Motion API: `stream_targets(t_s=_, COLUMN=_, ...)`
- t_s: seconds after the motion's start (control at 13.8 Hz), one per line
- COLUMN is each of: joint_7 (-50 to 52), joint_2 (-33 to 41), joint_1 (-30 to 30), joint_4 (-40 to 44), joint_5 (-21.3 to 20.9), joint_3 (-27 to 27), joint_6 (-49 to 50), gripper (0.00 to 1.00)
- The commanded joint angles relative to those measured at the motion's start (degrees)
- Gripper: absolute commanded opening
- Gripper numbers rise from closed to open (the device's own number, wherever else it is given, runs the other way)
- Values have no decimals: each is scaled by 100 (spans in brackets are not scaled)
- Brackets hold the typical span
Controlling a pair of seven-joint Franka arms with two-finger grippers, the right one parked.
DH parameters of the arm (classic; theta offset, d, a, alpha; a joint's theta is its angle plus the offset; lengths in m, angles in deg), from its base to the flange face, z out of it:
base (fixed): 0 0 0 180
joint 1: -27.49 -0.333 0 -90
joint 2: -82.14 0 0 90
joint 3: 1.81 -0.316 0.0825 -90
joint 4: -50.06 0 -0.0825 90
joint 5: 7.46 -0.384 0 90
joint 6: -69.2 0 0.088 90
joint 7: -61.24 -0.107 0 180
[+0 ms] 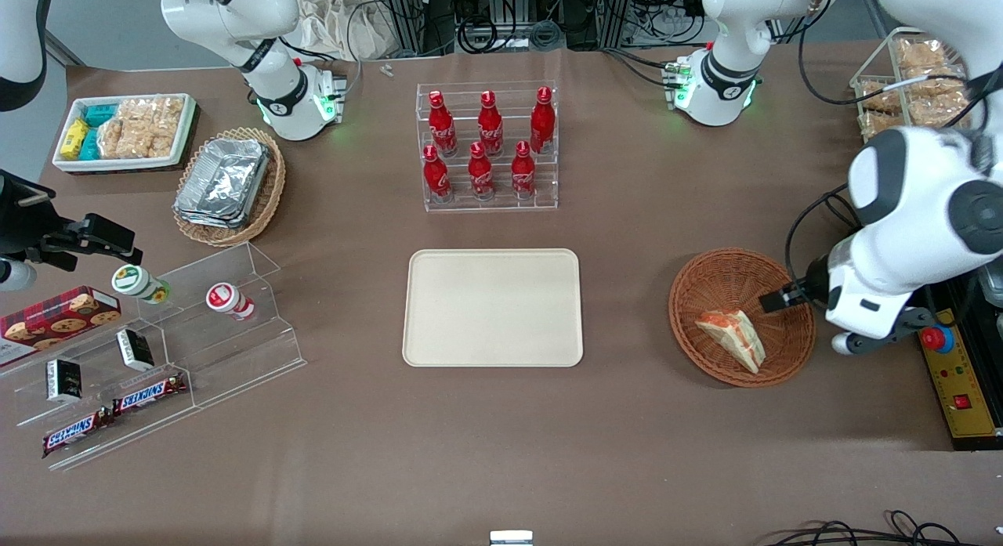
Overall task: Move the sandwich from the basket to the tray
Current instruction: 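Move the left gripper down over the wrapped sandwich in the wicker basket, then close the left gripper on the sandwich's wrapped edge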
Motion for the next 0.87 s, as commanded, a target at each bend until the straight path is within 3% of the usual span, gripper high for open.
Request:
stream_targets(t_s=0.0, joint_7=1377, joint_2=-34, joint_1=-19, joint_4=-590, joint_5=-367, joint_3=19, joint_6=-724, gripper=100)
stream_targets(t_s=0.44, joint_7=2586, joint_2=-773, joint_1=174, joint_4=-600, joint_5=-1018, joint_3=36, joint_6=-1253, gripper=100)
stream_targets(t_s=0.8, joint_7=2895, joint_2=-1046, joint_1=262, joint_4=-608, joint_5=-1134, joint_3=28, joint_6=-1526, gripper=100)
